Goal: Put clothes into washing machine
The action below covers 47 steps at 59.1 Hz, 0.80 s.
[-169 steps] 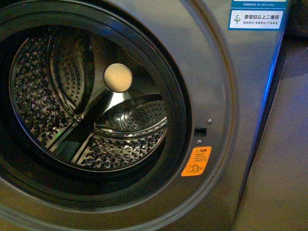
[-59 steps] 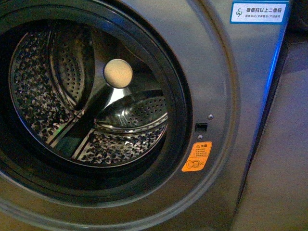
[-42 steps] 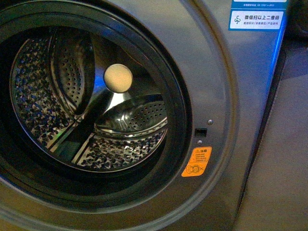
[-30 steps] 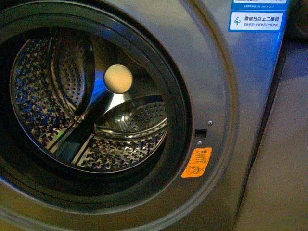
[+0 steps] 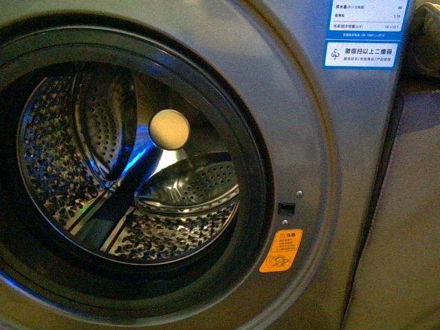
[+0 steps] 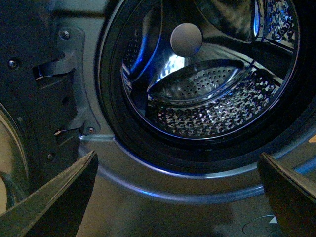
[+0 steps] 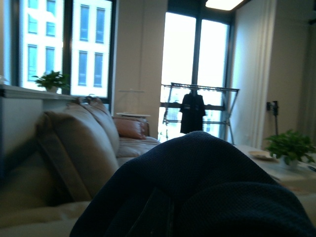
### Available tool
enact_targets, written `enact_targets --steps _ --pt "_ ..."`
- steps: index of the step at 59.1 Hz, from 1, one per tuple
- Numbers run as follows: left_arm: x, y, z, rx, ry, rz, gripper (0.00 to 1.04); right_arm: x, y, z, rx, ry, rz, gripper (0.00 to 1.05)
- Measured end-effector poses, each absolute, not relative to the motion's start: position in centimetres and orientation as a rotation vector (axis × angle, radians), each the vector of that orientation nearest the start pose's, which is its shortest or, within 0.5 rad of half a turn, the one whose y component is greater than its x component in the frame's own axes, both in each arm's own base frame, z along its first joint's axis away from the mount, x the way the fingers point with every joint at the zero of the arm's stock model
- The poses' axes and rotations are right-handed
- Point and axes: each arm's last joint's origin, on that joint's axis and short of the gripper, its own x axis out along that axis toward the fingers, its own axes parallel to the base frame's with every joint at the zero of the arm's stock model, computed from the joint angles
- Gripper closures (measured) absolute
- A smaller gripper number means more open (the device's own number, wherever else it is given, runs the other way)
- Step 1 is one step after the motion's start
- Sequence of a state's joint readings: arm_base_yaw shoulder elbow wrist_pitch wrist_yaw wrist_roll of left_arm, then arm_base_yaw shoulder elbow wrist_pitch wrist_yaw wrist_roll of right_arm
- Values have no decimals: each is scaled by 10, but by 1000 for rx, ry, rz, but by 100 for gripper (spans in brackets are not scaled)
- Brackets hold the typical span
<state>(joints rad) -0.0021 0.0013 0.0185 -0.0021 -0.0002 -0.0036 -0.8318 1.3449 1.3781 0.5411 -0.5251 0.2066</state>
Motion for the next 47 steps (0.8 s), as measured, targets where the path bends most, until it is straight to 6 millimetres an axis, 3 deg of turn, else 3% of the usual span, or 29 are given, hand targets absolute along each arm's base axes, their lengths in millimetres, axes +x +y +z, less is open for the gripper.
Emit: enact_targets --steps 4,9,21,34,47 --pt "97 0 170 -4 -15 -2 7 205 -173 512 -149 -479 -177 100" --pt "97 0 170 -4 -15 -2 7 210 -124 556 -142 -489 -66 100" --pt "97 0 170 -4 -15 -2 7 216 -40 600 -124 -477 107 100" --pt "97 0 170 -4 -15 -2 7 244 41 600 -23 -333 337 100" --pt "97 0 170 -4 -15 -2 7 247 100 589 49 -241 541 100"
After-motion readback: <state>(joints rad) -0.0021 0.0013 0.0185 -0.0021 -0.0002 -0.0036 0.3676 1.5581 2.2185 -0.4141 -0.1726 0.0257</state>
